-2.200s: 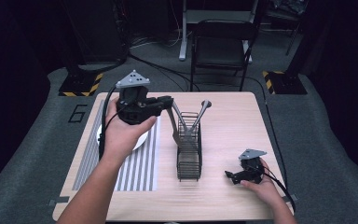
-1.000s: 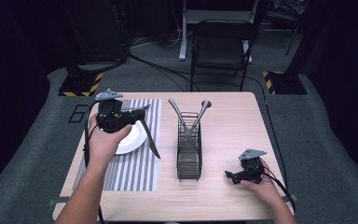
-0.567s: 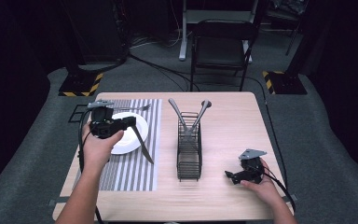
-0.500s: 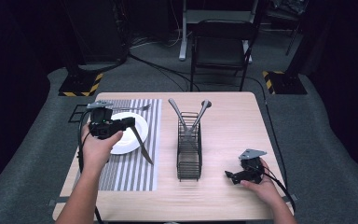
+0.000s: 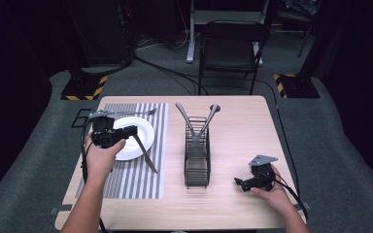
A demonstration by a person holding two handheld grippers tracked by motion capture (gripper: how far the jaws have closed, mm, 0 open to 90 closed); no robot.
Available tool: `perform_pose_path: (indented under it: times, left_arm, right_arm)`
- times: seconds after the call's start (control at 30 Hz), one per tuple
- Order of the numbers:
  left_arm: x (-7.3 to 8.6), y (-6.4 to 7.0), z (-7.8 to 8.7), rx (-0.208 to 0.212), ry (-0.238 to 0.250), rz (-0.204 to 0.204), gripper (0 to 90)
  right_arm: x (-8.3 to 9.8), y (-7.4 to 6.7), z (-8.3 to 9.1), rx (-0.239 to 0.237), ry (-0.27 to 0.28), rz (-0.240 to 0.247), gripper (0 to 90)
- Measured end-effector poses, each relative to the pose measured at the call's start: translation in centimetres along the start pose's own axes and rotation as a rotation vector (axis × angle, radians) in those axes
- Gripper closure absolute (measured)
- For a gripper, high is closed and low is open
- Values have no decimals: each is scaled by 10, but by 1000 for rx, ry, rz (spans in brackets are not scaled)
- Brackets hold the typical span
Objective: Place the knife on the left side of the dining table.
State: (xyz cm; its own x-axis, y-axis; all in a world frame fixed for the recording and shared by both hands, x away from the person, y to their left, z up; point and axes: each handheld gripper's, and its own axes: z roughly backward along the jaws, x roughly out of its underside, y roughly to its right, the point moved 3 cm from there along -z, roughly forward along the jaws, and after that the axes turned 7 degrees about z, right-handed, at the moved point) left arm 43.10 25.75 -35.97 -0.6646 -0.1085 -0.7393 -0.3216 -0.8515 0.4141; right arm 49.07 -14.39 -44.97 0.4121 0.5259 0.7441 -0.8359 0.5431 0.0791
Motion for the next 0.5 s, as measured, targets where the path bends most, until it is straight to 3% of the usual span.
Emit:
perform_pose_path:
  times: [0.3, 0.5]
  left_arm:
    - [4, -12, 5, 4, 23, 36, 834]
    - [10, -27, 11, -26, 47, 60, 827]
  right_arm:
    - [0, 0, 0, 0, 0, 0, 0]
    - [0, 0, 0, 0, 0, 0, 0]
